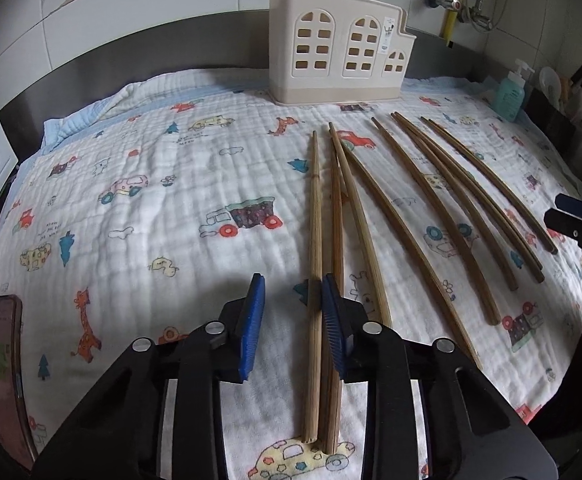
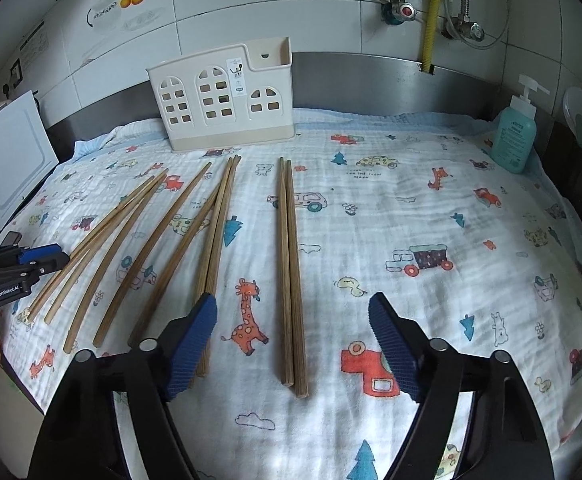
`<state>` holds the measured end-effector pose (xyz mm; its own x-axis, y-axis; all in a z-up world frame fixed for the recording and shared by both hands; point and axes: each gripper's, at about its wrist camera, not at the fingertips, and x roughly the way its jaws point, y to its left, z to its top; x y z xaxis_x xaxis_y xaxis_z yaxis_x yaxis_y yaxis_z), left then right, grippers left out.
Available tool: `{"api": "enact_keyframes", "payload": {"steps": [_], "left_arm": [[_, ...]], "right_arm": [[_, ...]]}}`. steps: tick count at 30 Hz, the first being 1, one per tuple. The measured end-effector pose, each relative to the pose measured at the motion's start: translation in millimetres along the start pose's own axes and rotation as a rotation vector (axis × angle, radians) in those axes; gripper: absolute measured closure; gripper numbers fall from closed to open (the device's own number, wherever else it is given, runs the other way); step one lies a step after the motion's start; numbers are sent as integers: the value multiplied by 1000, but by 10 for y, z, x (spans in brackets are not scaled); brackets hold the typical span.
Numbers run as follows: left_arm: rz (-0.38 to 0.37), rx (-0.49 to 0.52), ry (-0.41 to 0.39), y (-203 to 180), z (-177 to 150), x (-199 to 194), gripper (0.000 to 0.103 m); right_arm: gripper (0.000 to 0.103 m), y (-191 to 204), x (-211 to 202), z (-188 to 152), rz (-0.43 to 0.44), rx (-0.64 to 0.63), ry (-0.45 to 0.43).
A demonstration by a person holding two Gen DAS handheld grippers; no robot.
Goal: Organize utensils
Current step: 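Move the left tool to a chopstick while the right tool approaches another chopstick, then close the left tool on a wooden chopstick while the right tool closes on another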
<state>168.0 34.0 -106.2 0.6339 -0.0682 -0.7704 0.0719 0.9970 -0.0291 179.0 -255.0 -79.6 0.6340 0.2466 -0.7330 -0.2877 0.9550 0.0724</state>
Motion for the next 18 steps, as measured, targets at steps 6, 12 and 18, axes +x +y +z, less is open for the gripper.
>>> {"api": "enact_keyframes", "payload": {"steps": [6, 12, 18], "left_arm": [[44, 29, 3, -19, 4, 20, 75], [53, 26, 1, -53, -2, 0, 77], [48, 19, 2, -50, -21, -22, 77]], "right_arm": [[41, -46, 24, -18, 6, 13, 5], [57, -90, 57, -68, 9, 19, 20], [75, -142, 74, -86, 14, 30, 27]]}}
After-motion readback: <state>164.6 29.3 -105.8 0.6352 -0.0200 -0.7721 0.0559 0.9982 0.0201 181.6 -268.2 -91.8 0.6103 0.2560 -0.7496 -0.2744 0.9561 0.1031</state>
